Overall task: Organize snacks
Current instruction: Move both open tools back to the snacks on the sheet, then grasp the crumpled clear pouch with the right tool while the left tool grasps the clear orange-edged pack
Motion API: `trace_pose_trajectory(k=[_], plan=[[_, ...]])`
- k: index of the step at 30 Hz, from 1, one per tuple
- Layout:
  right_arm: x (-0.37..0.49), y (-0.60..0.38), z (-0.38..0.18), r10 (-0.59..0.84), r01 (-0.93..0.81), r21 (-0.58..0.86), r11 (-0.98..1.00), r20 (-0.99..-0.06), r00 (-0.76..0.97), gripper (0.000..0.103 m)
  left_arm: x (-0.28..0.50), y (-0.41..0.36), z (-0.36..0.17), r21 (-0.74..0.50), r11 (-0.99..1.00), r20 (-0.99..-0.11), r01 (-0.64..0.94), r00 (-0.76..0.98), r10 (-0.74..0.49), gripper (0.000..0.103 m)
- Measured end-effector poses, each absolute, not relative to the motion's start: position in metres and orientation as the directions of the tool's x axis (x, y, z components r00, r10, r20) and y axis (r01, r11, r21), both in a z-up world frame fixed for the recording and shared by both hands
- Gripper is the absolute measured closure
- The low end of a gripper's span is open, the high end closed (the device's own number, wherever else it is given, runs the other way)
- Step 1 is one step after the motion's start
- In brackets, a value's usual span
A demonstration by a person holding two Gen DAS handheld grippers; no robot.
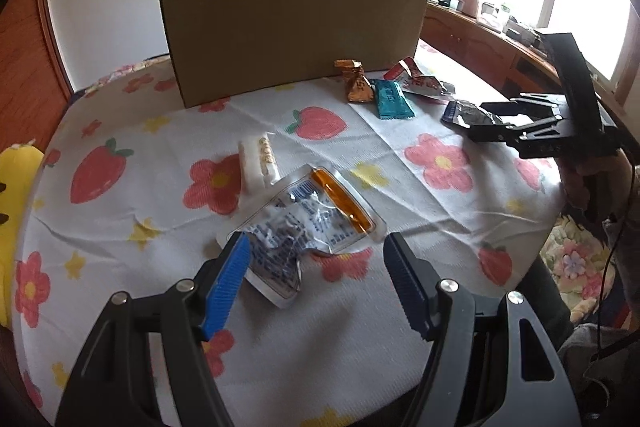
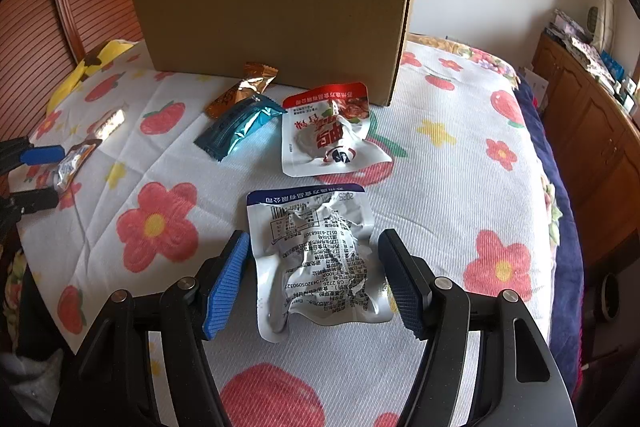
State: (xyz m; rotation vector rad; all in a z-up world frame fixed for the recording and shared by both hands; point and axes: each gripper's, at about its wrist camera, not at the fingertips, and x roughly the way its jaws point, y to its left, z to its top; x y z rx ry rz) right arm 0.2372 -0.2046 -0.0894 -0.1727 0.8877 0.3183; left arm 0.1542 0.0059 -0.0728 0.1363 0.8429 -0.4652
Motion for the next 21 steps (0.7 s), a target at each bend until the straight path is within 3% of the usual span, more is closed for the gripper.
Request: trace_pose_trajectory(k=[15, 21], plan=[[0.237, -0.205, -0.089, 0.200, -0.342, -0.017, 0.940, -0.783, 0.588, 0.034, 0.157, 0.003, -0.073, 0.171, 0.835, -0.787, 0.522, 0.582, -0.203, 0.033], [0.237, -0.205, -0.090, 0.201, -0.343, -0.016, 0.939, -0.784, 0.588, 0.034, 0.172, 0.002, -0.075, 0.170, 0.840, -0.793, 0.516, 0.577, -0.195, 0.033]])
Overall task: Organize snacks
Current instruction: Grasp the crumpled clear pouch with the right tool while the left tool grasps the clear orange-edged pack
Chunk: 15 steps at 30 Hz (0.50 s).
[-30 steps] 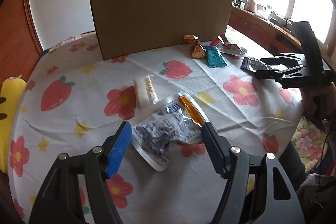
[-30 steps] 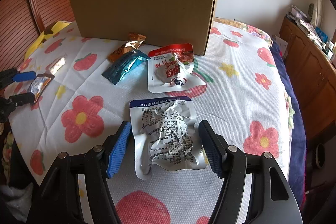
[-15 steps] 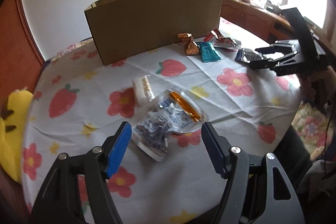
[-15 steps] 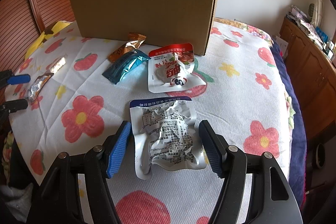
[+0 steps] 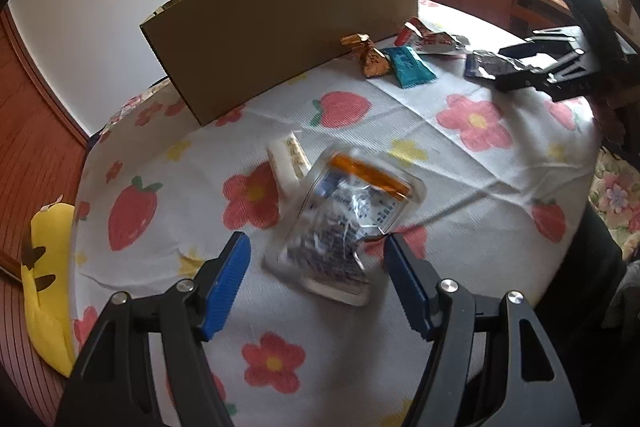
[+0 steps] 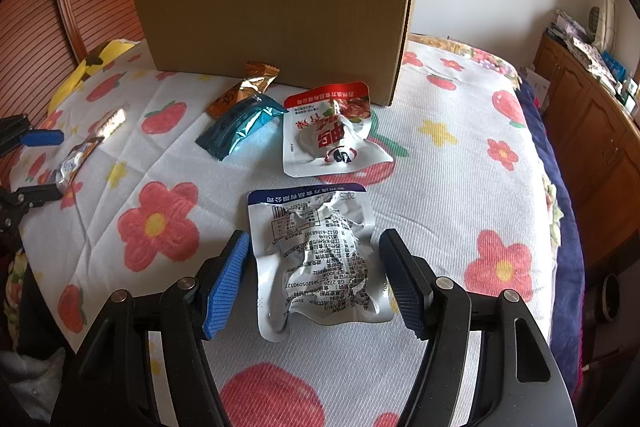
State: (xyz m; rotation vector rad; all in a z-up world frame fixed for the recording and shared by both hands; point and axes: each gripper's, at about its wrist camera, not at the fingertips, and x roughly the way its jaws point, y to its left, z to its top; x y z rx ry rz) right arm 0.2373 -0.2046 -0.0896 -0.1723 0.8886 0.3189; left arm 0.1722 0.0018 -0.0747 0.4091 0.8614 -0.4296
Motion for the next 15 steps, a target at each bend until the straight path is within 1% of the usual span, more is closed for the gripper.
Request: trace_pose_trajectory(k=[8, 15], plan=[[0.237, -0.204, -0.090, 0.203, -0.344, -0.014, 0.939, -0.784, 0.586, 0.033, 0.192, -0.002, -0.078, 0.077, 0.867, -0.814, 0.493, 0.533, -0.230, 0.033], [0.237, -0.204, -0.090, 0.203, -0.345, -0.015, 0.939, -0.784, 0.586, 0.033, 0.194, 0.003, -0.081, 0.014, 0.890, -0.813, 0.457, 0.523, -0.256, 0.033]])
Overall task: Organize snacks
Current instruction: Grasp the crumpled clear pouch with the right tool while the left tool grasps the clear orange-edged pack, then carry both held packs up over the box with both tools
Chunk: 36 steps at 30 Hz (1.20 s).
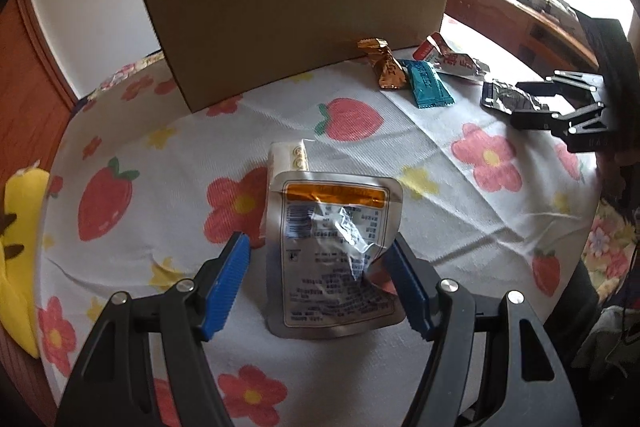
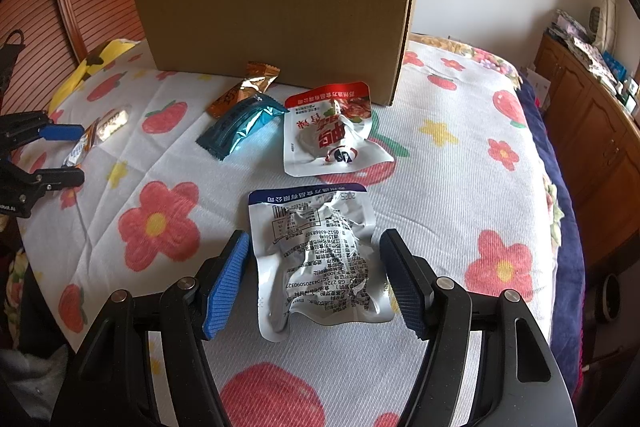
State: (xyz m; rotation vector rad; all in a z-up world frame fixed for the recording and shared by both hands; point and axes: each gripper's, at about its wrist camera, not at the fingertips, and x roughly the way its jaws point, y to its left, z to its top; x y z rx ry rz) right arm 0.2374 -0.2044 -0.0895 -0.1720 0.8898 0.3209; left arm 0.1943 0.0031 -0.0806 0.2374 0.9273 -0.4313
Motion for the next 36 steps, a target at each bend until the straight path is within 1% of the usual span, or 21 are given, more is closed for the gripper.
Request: trace_pose_trajectory(k=[2, 3, 4, 5, 12, 15, 22, 24, 27, 29, 36], plan=[[0.238, -0.204, -0.089, 0.202, -0.344, -0.015, 0.939, -0.785, 0.586, 0.033, 0.195, 0.006, -0.081, -0.008, 0.899, -0.812, 0.438, 0.521, -0.262, 0.035], [0.237, -0.204, -0.089, 0.202, -0.344, -0.015, 0.939, -0.785, 0.586, 0.033, 0.194, 0.007, -0.082, -0.021, 0.902, -0.812, 0.431, 0.520, -0.267, 0.037], [0.238, -0.204, -0.089, 0.202, -0.344, -0.015, 0.939, -0.785, 0.586, 0.033, 0.194, 0.008, -0.082, -0.026, 0.905, -0.809, 0.425, 0.523, -0.269, 0.043], [0.238, -0.204, -0.089, 0.202, -0.344, -0.014, 0.939, -0.785, 0.586, 0.033, 0.192, 0.009, -0.081, -0.023, 0.910, -0.805, 0.413, 0.533, -0.262, 0.045], [0.237, -0.204, -0.089, 0.203, -0.344, -0.014, 0.939, -0.784, 0.586, 0.033, 0.180, 0.012, -0.081, -0.011, 0.930, -0.793, 0.368, 0.563, -0.232, 0.046], [0.237, -0.204, -0.090, 0.202, -0.343, -0.015, 0.939, -0.784, 0.587, 0.033, 0.175, 0.015, -0.080, -0.031, 0.938, -0.781, 0.345, 0.577, -0.238, 0.046], [0.238, -0.205, -0.090, 0.203, -0.344, -0.013, 0.939, -0.785, 0.586, 0.033, 0.167, 0.015, -0.066, -0.058, 0.949, -0.730, 0.311, 0.634, -0.253, 0.046], [0.237, -0.205, -0.089, 0.195, -0.337, -0.022, 0.941, -0.780, 0.595, 0.039, 0.166, 0.013, -0.061, -0.064, 0.949, -0.720, 0.308, 0.645, -0.258, 0.046], [0.235, -0.203, -0.087, 0.182, -0.342, -0.044, 0.939, -0.780, 0.599, 0.043, 0.163, 0.010, -0.054, -0.064, 0.947, -0.704, 0.315, 0.659, -0.266, 0.046], [0.235, -0.201, -0.086, 0.173, -0.337, -0.053, 0.940, -0.779, 0.603, 0.044, 0.160, 0.007, -0.049, -0.060, 0.945, -0.692, 0.322, 0.669, -0.272, 0.046], [0.227, -0.197, -0.084, 0.214, -0.359, -0.018, 0.933, -0.775, 0.595, 0.044, 0.157, 0.001, -0.041, -0.070, 0.941, -0.669, 0.331, 0.684, -0.290, 0.046]])
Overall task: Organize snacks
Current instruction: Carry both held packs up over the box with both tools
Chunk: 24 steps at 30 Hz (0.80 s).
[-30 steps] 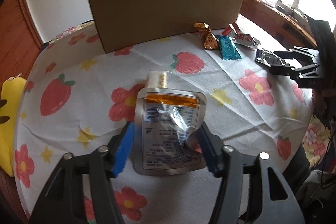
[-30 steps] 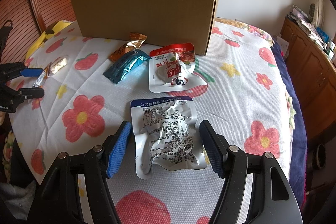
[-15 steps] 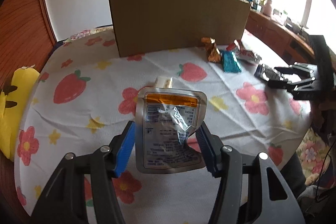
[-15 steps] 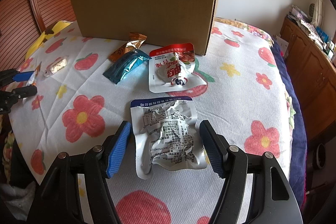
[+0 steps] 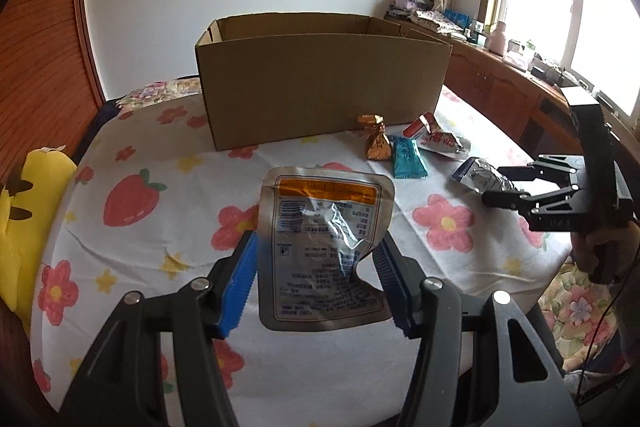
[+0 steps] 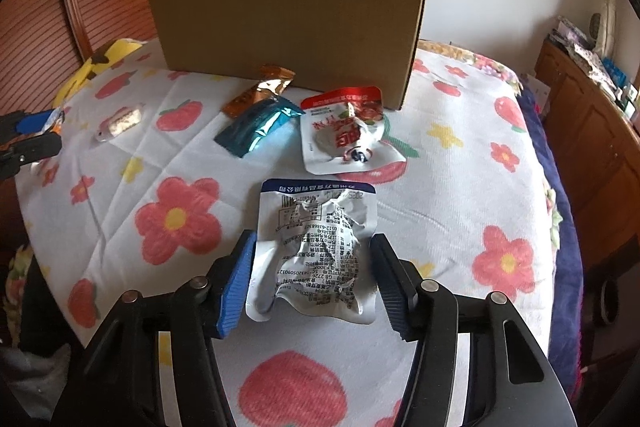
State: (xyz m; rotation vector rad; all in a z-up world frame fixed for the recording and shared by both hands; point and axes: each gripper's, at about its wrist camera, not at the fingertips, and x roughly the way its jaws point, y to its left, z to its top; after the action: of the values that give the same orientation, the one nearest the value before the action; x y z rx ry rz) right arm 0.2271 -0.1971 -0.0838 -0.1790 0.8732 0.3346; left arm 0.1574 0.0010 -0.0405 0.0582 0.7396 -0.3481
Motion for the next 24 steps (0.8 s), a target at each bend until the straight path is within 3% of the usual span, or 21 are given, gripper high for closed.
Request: trace_pose_trajectory(k=[24], plan=[[0.218, -0.188, -0.006, 0.301, -0.404, -0.019, 0.915, -0.634, 0.712, 0.044, 0.199, -0.009, -0.009, -0.090, 0.953, -0.585, 0.290, 0.759, -0.286, 0.045]])
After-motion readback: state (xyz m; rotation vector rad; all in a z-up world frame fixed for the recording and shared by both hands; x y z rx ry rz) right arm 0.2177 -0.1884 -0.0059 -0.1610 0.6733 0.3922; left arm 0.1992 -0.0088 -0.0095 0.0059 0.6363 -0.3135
